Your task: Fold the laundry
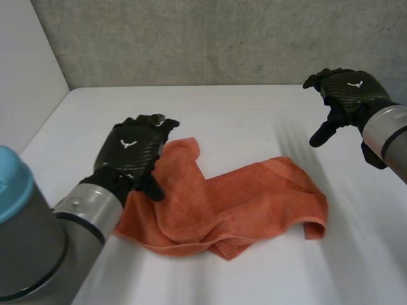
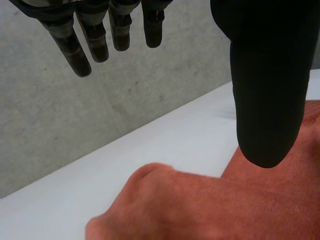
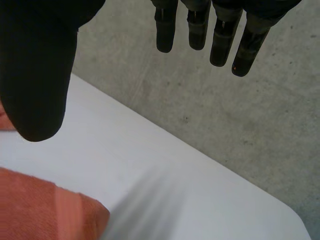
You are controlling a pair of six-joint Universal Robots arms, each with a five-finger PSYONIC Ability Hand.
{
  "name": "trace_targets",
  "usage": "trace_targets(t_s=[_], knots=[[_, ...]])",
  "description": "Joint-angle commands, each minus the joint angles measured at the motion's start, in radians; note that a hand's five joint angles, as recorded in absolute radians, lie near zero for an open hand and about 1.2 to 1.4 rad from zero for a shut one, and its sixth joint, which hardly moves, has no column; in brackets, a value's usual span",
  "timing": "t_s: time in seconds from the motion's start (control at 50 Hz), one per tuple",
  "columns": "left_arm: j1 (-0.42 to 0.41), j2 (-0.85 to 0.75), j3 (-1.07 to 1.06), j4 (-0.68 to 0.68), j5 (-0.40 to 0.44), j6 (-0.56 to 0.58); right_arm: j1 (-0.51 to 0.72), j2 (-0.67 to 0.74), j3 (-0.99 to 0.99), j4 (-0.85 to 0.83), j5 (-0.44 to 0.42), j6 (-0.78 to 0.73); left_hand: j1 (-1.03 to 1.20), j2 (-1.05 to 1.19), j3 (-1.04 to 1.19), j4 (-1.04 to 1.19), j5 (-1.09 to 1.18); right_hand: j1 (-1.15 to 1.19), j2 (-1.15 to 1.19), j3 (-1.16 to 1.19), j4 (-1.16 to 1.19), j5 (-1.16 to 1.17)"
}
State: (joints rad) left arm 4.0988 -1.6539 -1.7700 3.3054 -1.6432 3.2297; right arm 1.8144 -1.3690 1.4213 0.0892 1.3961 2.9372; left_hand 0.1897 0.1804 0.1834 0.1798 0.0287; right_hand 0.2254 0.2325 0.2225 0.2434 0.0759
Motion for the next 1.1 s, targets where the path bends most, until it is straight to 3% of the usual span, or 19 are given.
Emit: trace_targets(t_s=[0.02, 0.26, 0.48, 0.7, 0.76, 0.8, 0.82, 0.84, 0.86, 0.88, 1.1], knots=[[0.069, 0.071, -0.046, -0.061, 0.011, -0.007, 0.003, -0.093, 0.076, 0.118, -0.008, 0.005, 0.044, 0.054, 0.051, 0.054, 0.031, -0.041, -0.048, -0.038, -0.059, -0.066], [0.077, 0.097, -0.115, -0.202, 0.005, -0.053, 0.029, -0.197, 0.363, 0.038, -0.009, -0.015, 0.182, 0.192, 0.189, 0.192, 0.169, -0.011, -0.018, -0.008, -0.029, -0.036], [0.109, 0.086, -0.235, -0.214, 0.011, -0.057, 0.026, -0.182, 0.591, -0.189, 0.001, -0.23, 0.179, 0.189, 0.186, 0.189, 0.166, 0.1, 0.093, 0.103, 0.082, 0.075], [0.135, 0.005, -0.264, -0.129, 0.011, -0.06, 0.025, 0.013, 0.623, -0.335, 0.001, -0.27, 0.174, 0.183, 0.18, 0.183, 0.16, 0.141, 0.134, 0.144, 0.123, 0.116], [0.133, -0.017, -0.264, -0.109, 0.011, -0.06, 0.025, 0.05, 0.614, -0.388, 0.001, -0.276, 0.174, 0.183, 0.18, 0.183, 0.16, 0.312, 0.305, 0.315, 0.294, 0.287], [0.132, -0.039, -0.263, -0.09, 0.011, -0.06, 0.025, 0.071, 0.608, -0.474, 0.001, -0.289, 0.176, 0.186, 0.183, 0.186, 0.163, 0.709, 0.702, 0.712, 0.691, 0.684], [0.132, -0.04, -0.263, -0.09, 0.011, -0.06, 0.025, 0.071, 0.608, -0.474, 0.001, -0.29, 0.176, 0.186, 0.183, 0.186, 0.163, 0.711, 0.704, 0.714, 0.693, 0.686], [0.132, -0.053, -0.261, -0.083, 0.011, -0.06, 0.025, 0.085, 0.604, -0.515, 0.0, -0.293, 0.179, 0.189, 0.186, 0.189, 0.166, 0.932, 0.925, 0.935, 0.914, 0.907], [0.132, -0.053, -0.261, -0.083, 0.011, -0.06, 0.025, 0.085, 0.604, -0.516, 0.0, -0.293, 0.179, 0.189, 0.186, 0.189, 0.166, 0.934, 0.927, 0.937, 0.916, 0.909], [0.132, -0.067, -0.26, -0.078, 0.011, -0.06, 0.025, 0.093, 0.596, -0.549, 0.0, -0.293, 0.182, 0.192, 0.189, 0.192, 0.169, 1.169, 1.161, 1.171, 1.151, 1.143], [0.123, -0.104, -0.252, -0.047, 0.011, -0.059, 0.022, 0.163, 0.456, -0.586, 0.021, -0.263, 0.256, 0.265, 0.262, 0.266, 0.242, 1.171, 1.164, 1.174, 1.153, 1.146]])
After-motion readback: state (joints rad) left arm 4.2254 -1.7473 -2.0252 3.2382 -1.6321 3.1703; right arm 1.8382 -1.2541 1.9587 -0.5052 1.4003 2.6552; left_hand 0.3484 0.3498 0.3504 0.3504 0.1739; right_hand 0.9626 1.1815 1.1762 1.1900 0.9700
